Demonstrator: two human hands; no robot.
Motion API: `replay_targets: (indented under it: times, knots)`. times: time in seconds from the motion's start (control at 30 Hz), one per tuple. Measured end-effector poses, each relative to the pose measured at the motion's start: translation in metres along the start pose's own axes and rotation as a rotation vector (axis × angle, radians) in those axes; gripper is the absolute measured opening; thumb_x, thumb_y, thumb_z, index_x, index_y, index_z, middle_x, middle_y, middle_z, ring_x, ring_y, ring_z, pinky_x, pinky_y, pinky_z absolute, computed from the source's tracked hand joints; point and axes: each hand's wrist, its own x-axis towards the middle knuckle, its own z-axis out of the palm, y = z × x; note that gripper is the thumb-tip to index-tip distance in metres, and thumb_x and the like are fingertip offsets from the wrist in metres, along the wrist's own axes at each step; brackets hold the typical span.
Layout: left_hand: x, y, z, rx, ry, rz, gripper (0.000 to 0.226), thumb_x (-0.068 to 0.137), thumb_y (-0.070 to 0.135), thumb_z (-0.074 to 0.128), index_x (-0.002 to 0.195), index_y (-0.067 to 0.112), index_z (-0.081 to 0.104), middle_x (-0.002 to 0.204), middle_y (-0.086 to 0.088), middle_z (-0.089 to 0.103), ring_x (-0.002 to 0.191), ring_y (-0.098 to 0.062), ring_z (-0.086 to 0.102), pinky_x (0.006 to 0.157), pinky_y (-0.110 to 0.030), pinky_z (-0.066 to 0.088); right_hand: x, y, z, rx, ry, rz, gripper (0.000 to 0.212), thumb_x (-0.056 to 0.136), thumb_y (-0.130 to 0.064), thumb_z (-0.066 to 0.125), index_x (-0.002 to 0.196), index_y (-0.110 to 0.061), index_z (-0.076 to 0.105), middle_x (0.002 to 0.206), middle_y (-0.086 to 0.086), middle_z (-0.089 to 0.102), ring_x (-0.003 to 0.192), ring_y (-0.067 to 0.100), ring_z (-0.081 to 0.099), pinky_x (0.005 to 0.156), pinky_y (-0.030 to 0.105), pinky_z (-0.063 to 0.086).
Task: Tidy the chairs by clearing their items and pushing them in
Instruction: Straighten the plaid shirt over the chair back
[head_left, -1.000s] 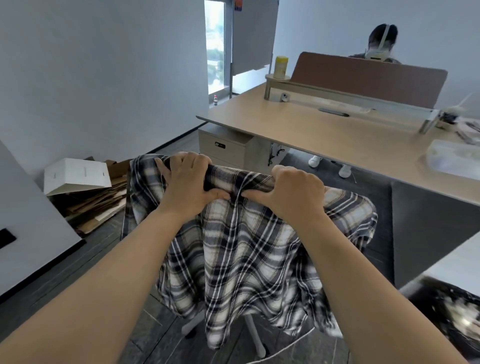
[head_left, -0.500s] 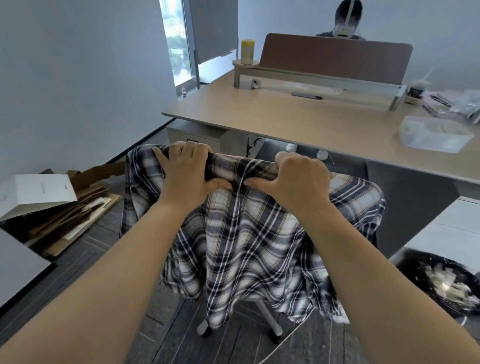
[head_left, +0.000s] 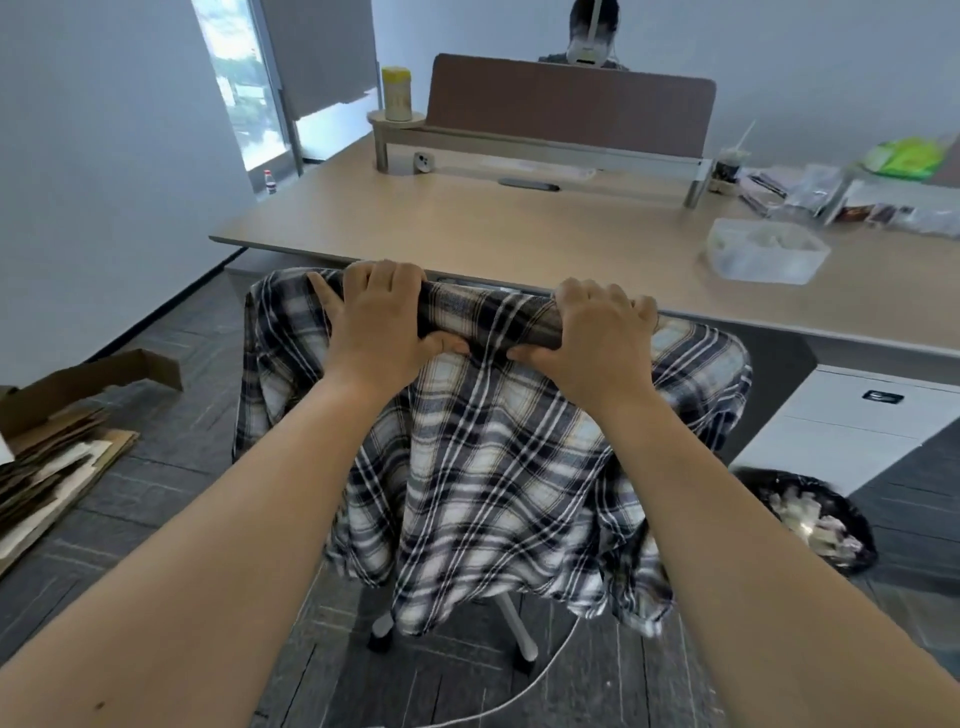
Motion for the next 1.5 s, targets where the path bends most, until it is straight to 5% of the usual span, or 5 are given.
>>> replay_targets:
  times: [0.17,0.5,0.97,1.37,1.5]
  knots:
    - [0.046,0.014,0.022,-0.039,0.007,0.048,0.069,0.071,0.048,0.065,0.118,0.003,0.042,0.127,-0.019,0.045,0.124,-0.037,0.03,0.107,-0.062,0.022,0.037,0.029,0.008,0.009,0.011,0.033,0.062,0.079,-0.058,0.054,0.118,-0.01,0.048,0.115,0.006,0.058,0.11,0.027,0.049,0.101,0.045,0.029]
    - [0.138,0.055,0.062,-0.024,-0.025,0.014,0.066,0.074,0.05,0.061,0.121,0.008,0.041,0.131,-0.012,0.044,0.13,-0.03,0.027,0.112,-0.065,0.003,0.123,0.092,0.034,0.033,0.0,0.068,0.051,0.08,-0.054,0.057,0.105,-0.011,0.05,0.089,-0.002,0.038,0.086,0.018,0.031,0.097,0.043,0.03]
    - [0.244,0.07,0.109,-0.093,0.006,0.087,0.066,0.072,0.048,0.063,0.117,0.004,0.042,0.124,-0.017,0.046,0.123,-0.035,0.03,0.107,-0.063,0.023,0.22,0.139,0.059,0.056,0.025,0.103,0.048,0.078,-0.055,0.058,0.085,-0.016,0.031,0.086,0.0,0.038,0.083,0.018,0.031,0.087,0.039,0.028]
    - [0.289,0.075,0.128,-0.122,-0.012,0.132,0.069,0.071,0.05,0.062,0.117,0.004,0.039,0.127,-0.017,0.038,0.124,-0.034,0.026,0.109,-0.067,0.007,0.261,0.159,0.069,0.043,0.052,0.125,0.044,0.079,-0.049,0.059,0.084,-0.016,0.031,0.071,-0.005,0.031,0.084,0.017,0.03,0.078,0.033,0.017]
    - [0.286,0.078,0.125,-0.098,-0.021,0.104,0.069,0.073,0.051,0.06,0.12,0.005,0.037,0.13,-0.016,0.036,0.128,-0.033,0.024,0.107,-0.067,-0.007,0.26,0.158,0.068,0.031,0.027,0.126,0.039,0.081,-0.045,0.059,0.088,-0.016,0.033,0.089,-0.001,0.036,0.087,0.017,0.028,0.09,0.04,0.028]
